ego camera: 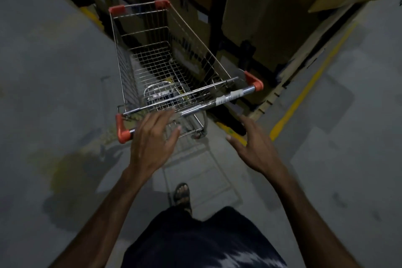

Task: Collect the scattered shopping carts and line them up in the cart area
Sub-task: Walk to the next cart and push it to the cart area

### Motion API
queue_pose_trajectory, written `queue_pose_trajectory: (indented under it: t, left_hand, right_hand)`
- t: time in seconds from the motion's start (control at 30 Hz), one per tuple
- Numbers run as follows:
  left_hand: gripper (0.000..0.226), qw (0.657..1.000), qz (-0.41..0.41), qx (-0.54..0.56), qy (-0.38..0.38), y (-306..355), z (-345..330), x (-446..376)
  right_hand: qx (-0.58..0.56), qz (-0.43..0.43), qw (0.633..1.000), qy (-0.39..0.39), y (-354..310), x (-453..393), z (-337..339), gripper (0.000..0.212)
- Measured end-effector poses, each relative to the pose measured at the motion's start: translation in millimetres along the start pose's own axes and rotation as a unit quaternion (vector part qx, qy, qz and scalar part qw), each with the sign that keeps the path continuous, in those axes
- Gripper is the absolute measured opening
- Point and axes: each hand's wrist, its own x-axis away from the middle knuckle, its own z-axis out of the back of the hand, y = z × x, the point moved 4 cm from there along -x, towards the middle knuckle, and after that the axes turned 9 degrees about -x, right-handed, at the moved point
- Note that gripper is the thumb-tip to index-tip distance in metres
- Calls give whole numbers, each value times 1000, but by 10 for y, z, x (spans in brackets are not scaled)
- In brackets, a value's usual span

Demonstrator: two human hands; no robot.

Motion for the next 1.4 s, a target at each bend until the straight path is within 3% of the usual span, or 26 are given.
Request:
queue_pose_trajectory:
  t: [0.13, 0.27, 0.37, 0.43, 0.53, 0.67, 0.8, 0.93, 1.1, 1.4]
  left_hand:
    - [50, 999, -12, -39, 1, -44, -24, -346]
    - [79, 972, 61, -129, -185, -198, -256, -443]
    - [104, 941, 138, -202, -232, -353, -334, -400]
    - [106, 932, 148, -235, -233, -321, -314, -416]
    - [77, 928, 170, -235, -235, -163, -248, -405]
    - [84, 912, 207, -272, -224, -45, -214, -257]
    - [64, 922, 238, -234, -194, 181, -205, -89]
    - [85, 890, 331, -249, -191, 297, -242, 256]
    - [83, 840, 446, -240, -196, 564, -170, 781]
    - [84, 756, 609, -206, -122, 1073, 207, 2225]
  right_hand:
    - [72, 76, 994, 22, -41, -602, 189, 76]
    - [122, 130, 983, -32, -4, -1140, 228, 84]
    - [141, 182, 968, -100, 57, -1507, 138, 86]
    - [182, 204, 954, -125, 55, -1699, 105, 90]
    - [229, 230, 930, -171, 32, -1846, 76, 97]
    - [260, 276, 894, -240, 43, -1910, 43, 92]
    - [256, 329, 868, -268, 15, -1985, -7, 95]
    - [268, 375, 834, -304, -105, -2034, -73, 94]
    - [277, 455, 776, -338, -395, -1906, -327, 98]
    - [280, 576, 658, -395, -1150, -824, -956, 97]
